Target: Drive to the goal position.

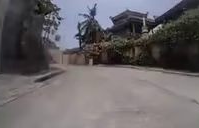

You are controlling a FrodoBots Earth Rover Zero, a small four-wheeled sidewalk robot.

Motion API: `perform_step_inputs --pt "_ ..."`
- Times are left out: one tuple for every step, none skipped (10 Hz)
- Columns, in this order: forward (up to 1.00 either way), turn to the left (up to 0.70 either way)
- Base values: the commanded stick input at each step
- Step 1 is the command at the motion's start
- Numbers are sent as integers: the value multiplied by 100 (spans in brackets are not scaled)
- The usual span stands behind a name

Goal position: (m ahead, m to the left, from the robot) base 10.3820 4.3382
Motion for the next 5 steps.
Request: perform_step_inputs --pt "100 -2" --pt "100 -2" --pt "100 -2" --pt "100 -2" --pt "100 -2"
